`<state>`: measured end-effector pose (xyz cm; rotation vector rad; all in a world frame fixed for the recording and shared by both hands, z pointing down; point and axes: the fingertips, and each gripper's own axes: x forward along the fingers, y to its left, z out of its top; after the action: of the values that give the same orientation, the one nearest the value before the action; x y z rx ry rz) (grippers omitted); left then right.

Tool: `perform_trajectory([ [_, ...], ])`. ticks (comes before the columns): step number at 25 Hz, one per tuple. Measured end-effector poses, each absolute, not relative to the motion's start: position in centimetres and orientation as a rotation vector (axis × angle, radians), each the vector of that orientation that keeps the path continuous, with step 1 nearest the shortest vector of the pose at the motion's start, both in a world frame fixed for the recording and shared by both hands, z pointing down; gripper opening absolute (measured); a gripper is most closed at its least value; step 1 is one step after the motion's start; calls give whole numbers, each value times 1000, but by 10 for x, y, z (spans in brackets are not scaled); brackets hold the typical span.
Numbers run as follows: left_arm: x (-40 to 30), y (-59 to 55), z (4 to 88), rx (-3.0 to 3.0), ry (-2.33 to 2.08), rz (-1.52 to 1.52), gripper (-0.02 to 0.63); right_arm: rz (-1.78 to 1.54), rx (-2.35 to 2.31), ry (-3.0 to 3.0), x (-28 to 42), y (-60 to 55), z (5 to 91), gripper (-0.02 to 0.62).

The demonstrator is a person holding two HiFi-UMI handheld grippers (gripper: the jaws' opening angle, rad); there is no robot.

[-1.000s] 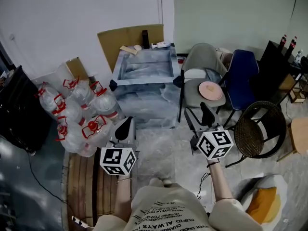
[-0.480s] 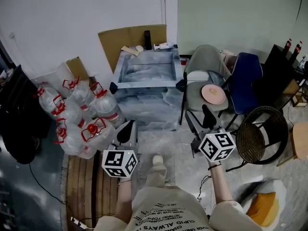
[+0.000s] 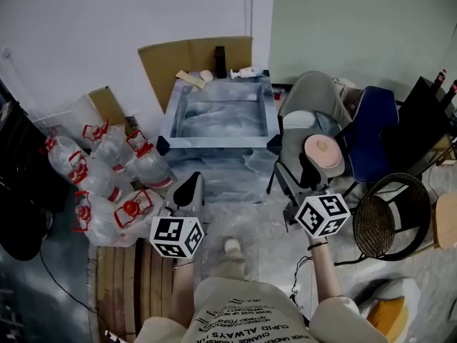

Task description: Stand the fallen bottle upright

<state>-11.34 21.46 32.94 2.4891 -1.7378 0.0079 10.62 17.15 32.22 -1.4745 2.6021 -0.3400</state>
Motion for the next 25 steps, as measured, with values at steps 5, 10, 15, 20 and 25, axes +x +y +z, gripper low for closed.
perform_trajectory([
  [5, -122, 155, 337, 2483, -1697, 27, 26, -374, -1492, 2608, 95, 115, 329, 318],
  [10, -127, 105, 336, 2511, -1655, 33, 26, -373, -1524, 2611, 89, 74, 333, 319],
  [15, -120, 69, 339, 2547, -1601, 46, 26, -359, -1554, 2594, 92, 49, 333, 319],
  [20, -113, 46, 340, 2570, -1548, 50, 26, -364, -1586, 2583, 96, 32, 334, 319],
  [25, -108, 21, 347, 2569, -1532, 57, 26, -365, -1600, 2594, 99, 7, 341, 319],
])
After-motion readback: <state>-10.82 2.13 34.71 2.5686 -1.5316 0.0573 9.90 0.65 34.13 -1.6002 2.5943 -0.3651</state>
